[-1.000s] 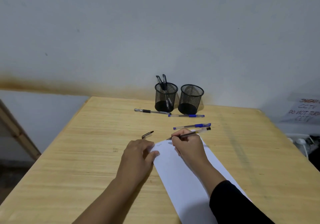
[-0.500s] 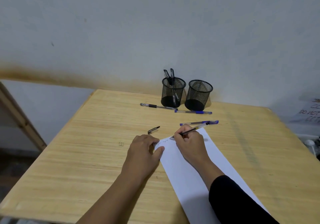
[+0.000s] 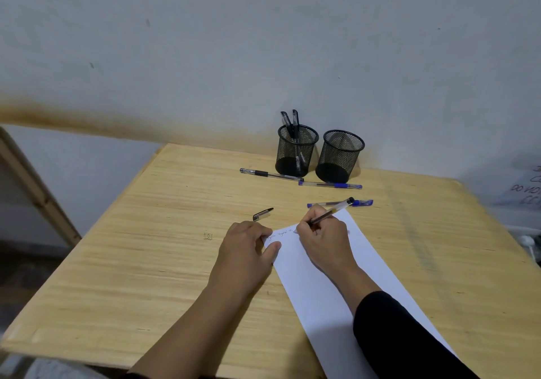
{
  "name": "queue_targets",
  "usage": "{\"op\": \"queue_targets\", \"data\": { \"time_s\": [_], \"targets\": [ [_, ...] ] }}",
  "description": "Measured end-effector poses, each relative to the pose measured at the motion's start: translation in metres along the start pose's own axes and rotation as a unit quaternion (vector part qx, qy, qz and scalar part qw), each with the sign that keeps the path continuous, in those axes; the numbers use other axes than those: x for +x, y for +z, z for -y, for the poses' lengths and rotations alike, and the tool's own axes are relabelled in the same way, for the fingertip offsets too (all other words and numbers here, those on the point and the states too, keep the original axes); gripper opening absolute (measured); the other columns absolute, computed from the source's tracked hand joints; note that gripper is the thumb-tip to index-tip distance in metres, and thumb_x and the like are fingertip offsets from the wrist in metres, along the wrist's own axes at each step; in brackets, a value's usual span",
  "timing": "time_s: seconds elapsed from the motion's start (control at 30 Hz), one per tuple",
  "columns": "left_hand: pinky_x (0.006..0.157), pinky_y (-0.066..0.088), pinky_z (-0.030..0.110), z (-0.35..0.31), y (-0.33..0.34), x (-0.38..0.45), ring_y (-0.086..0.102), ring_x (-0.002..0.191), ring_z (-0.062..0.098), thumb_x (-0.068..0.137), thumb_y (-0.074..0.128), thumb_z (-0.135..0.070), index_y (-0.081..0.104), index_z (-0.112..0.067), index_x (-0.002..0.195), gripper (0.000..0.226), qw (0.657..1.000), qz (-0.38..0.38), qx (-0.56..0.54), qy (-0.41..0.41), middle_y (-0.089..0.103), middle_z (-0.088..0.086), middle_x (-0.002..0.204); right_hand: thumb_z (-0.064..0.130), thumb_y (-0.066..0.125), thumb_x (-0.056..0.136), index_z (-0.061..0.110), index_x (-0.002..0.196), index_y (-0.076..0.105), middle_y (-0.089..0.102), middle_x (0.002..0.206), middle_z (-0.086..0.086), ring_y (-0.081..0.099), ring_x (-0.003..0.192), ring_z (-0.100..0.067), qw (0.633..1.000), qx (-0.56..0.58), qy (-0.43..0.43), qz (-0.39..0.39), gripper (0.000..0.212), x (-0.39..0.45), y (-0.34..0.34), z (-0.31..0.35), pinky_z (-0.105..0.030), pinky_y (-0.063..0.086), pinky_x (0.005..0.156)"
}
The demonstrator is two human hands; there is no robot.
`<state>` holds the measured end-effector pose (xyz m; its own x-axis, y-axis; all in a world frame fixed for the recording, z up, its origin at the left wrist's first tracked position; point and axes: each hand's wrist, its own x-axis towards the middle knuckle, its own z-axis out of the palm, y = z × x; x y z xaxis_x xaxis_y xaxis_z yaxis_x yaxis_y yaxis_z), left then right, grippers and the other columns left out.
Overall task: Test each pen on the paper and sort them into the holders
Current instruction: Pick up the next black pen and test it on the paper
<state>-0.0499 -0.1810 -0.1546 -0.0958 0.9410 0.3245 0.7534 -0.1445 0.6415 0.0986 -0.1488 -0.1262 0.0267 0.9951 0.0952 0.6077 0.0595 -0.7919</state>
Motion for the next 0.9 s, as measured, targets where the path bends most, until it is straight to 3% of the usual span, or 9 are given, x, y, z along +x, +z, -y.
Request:
{"op": "queue_targets", "data": {
  "time_s": [0.9],
  "targets": [
    [0.081, 0.027, 0.012, 0.0009, 0.0003, 0.0012, 0.050, 0.106, 0.008, 0.081, 0.062, -0.035, 0.066, -0.021, 0.106, 0.029, 1.000, 0.001, 0.014, 0.003, 0.065, -0.007, 0.106, 0.011, 0.050, 0.089, 0.012, 0.083, 0.052, 0.051, 0.061, 0.002, 0.048, 0.059, -0.007, 1.000, 0.012, -0.017, -0.017, 0.007, 0.0012, 0.0006, 0.0008, -0.007, 0.037, 0.046]
  ]
}}
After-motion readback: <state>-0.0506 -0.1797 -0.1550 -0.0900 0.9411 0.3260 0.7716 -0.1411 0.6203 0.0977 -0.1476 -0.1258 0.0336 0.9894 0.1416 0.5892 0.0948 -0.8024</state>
